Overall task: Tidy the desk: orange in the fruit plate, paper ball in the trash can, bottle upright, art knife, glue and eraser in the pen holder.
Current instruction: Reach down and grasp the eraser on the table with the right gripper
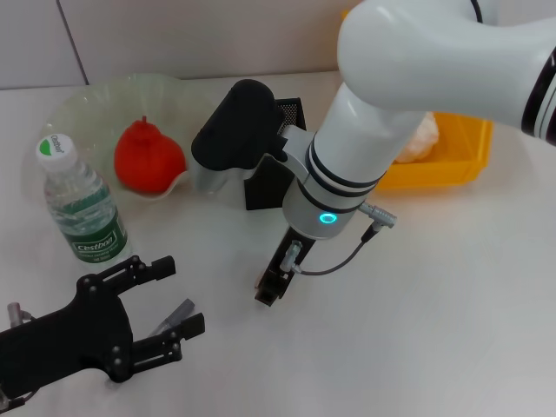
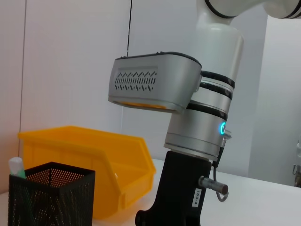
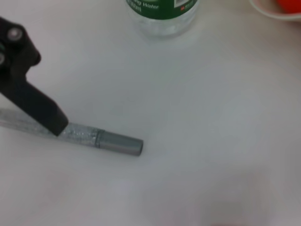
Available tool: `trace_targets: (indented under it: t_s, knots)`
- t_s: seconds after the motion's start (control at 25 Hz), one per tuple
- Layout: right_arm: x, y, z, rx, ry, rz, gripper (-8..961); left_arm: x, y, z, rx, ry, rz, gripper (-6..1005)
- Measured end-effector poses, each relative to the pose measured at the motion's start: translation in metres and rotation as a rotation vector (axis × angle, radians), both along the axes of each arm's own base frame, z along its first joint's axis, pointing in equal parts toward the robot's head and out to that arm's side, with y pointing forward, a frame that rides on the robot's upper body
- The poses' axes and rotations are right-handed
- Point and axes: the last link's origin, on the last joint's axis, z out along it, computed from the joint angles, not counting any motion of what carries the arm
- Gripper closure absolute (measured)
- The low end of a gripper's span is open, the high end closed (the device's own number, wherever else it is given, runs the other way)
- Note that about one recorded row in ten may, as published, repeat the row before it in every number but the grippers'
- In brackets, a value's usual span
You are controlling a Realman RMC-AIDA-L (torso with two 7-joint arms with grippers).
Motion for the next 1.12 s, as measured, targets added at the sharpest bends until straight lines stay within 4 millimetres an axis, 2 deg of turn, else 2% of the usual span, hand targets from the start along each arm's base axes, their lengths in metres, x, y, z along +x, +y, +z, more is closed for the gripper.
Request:
trace_targets:
  t_s: [0.32, 0.56, 1.12]
  knots:
    - [0.0007, 0.0003, -0.0005, -0.001, -0.007, 0.001, 519, 0.0009, 0.0010, -0.0002, -0.001, 0.000, -0.004, 195]
    - [0.0030, 0.0027, -0.0003, 0.000, -0.022, -0.004, 701, 0.0010, 0.0010, -0.0004, -0.001, 0.001, -0.004, 196]
    - [0.0003, 0.0005, 0.0006, -0.002, -0.001, -0.008, 704, 0.0001, 0.0001, 0.0001, -0.001, 0.000, -0.002, 196]
